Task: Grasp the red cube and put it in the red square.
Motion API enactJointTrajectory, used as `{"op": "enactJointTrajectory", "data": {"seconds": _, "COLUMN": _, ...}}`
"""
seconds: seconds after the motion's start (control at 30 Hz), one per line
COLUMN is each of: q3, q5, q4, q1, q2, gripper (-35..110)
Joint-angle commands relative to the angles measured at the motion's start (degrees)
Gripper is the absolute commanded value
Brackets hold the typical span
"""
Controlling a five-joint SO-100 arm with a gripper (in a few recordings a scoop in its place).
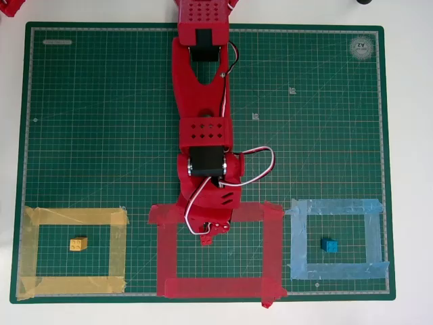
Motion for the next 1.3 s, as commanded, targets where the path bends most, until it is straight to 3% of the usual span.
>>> {"op": "enactJointTrajectory", "data": {"seconds": 0.0, "q3": -2.9, "q5": -1.6, "q4": -1.1, "q1": 0.4, "q2": 1.3, "gripper": -1}}
{"op": "enactJointTrajectory", "data": {"seconds": 0.63, "q3": 3.1, "q5": -1.3, "q4": -0.5, "q1": -1.9, "q2": 1.4, "gripper": -1}}
{"op": "enactJointTrajectory", "data": {"seconds": 1.27, "q3": -3.5, "q5": -1.6, "q4": -2.7, "q1": -1.8, "q2": -2.1, "gripper": -1}}
